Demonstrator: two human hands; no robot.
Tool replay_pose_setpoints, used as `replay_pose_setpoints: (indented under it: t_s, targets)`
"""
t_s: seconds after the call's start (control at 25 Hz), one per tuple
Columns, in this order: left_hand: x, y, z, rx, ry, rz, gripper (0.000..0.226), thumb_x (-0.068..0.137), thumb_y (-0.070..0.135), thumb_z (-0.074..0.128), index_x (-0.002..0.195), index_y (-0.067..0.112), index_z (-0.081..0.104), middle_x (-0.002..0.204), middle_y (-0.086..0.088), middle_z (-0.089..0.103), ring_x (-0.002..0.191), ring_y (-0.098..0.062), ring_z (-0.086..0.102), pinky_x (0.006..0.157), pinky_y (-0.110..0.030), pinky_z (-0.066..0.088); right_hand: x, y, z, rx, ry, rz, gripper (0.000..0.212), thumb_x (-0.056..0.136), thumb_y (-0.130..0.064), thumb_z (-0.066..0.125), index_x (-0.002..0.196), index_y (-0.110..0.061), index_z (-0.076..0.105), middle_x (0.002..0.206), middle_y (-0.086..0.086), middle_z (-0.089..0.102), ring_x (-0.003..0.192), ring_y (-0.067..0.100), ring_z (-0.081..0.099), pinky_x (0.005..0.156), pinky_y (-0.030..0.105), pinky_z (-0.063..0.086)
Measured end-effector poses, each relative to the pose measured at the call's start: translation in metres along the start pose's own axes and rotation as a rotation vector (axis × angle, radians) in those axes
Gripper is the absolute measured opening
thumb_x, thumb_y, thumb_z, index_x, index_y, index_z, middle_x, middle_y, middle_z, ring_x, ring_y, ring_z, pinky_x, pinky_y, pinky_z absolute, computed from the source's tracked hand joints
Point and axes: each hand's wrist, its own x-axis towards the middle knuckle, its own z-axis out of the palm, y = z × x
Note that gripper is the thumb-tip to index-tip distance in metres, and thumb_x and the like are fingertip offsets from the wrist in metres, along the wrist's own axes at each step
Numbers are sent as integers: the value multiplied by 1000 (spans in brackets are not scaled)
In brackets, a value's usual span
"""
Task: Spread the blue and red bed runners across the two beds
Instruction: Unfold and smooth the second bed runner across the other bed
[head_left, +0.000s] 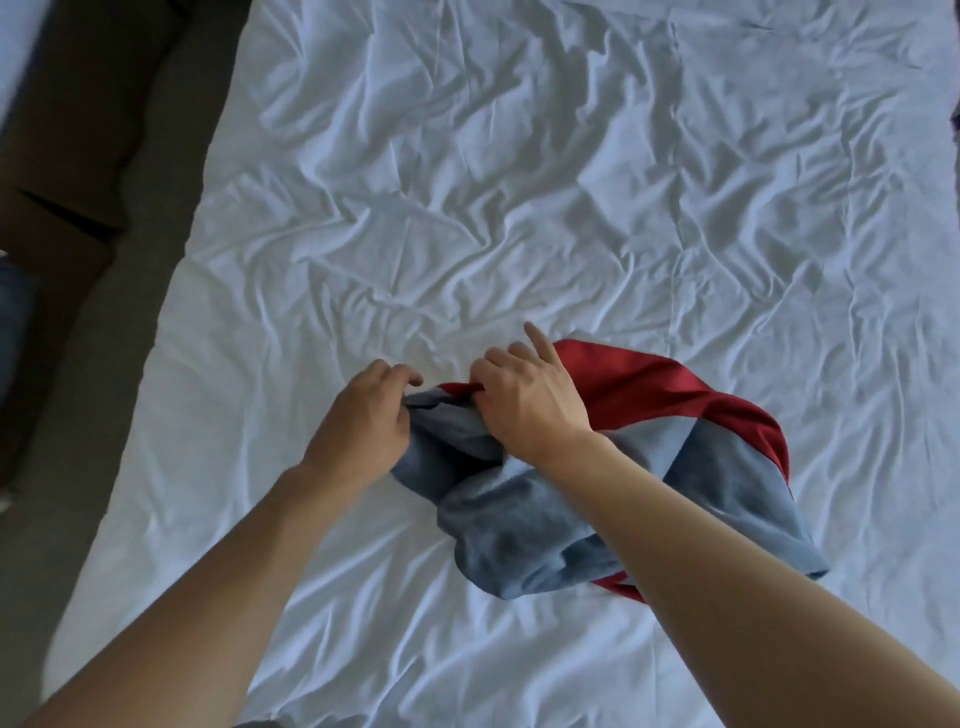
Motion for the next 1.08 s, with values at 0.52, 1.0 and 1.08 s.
replay_pose_setpoints:
  t_s: [0.52,1.0,1.08]
  targets:
    - [13,-45,-1,-270,-170,-445,61,91,50,56,142,17,45,136,-4,58,120,-26,58,94,-38,50,56,-33,21,47,57,158,44,95,-30,48,134,-11,56,132,6,60,127,26,51,119,48,23]
    - [11,-52,21,-427,-86,-632,50,79,45,72,119,21,53,101,7,64,94,-19,64,77,-30,50,142,-53,48,-413,-334,-372,27,91,-16,53,116,-20,61,107,0,64,118,27,53,124,53,8]
    - [5,-49,29,-489,-88,-689,47,79,41,72,118,21,54,95,9,65,92,-18,64,77,-29,49,153,-32,35,-478,-221,-246,24,89,-9,49,104,-16,66,95,3,64,110,29,55,123,54,10]
